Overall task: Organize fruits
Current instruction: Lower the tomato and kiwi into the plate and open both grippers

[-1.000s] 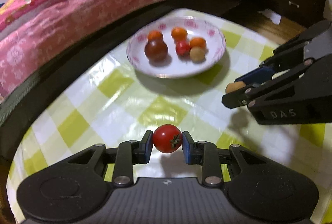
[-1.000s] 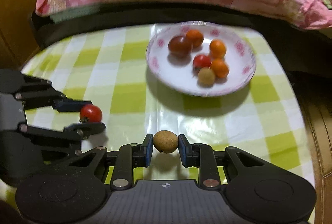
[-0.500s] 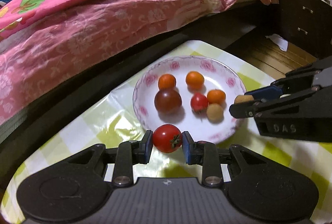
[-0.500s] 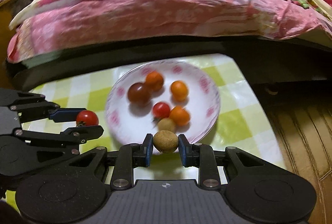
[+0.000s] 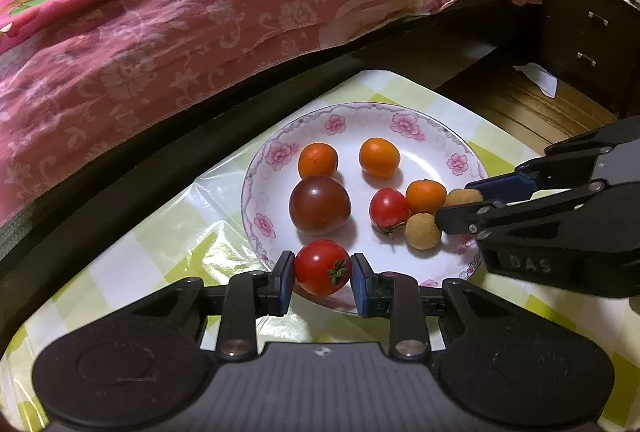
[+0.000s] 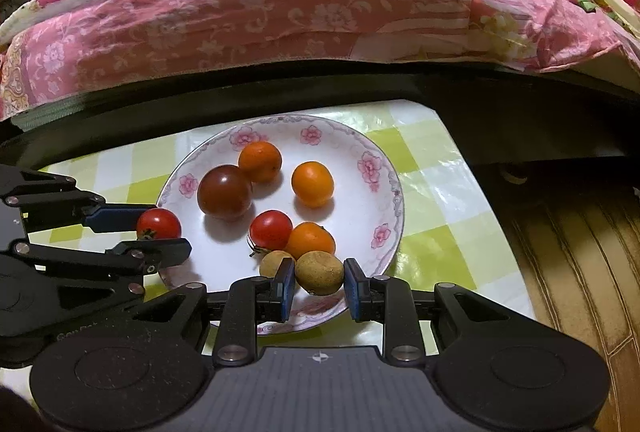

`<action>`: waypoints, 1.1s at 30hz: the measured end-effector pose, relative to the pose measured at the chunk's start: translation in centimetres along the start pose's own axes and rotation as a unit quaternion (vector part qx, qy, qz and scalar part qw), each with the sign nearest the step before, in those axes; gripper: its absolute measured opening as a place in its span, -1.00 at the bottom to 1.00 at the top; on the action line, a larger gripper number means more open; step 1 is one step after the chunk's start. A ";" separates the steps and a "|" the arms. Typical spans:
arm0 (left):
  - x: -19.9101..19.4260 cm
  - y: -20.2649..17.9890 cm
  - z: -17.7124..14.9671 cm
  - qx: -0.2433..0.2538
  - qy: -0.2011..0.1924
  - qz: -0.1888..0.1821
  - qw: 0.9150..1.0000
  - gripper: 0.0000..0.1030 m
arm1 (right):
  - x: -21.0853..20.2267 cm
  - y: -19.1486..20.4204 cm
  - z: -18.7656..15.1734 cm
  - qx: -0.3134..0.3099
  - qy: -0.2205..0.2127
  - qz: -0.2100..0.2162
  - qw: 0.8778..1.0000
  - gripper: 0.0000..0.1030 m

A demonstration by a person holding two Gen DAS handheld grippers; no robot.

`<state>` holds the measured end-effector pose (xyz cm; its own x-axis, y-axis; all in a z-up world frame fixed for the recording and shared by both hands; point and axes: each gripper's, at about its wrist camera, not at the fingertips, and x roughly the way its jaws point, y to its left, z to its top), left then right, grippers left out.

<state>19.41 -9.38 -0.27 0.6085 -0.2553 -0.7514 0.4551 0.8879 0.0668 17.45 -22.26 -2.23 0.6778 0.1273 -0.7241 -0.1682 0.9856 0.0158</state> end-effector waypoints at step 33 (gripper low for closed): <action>1.0 -0.7 -0.4 0.020 0.001 -0.009 1.000 -0.17 | 0.1 0.2 -0.3 -0.016 -0.025 0.007 1.000 -0.56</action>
<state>19.45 -10.12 -1.29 0.5980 -0.2706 -0.7545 0.4918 0.8671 0.0787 17.27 -22.13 -2.50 0.7096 0.1472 -0.6891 -0.2002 0.9797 0.0032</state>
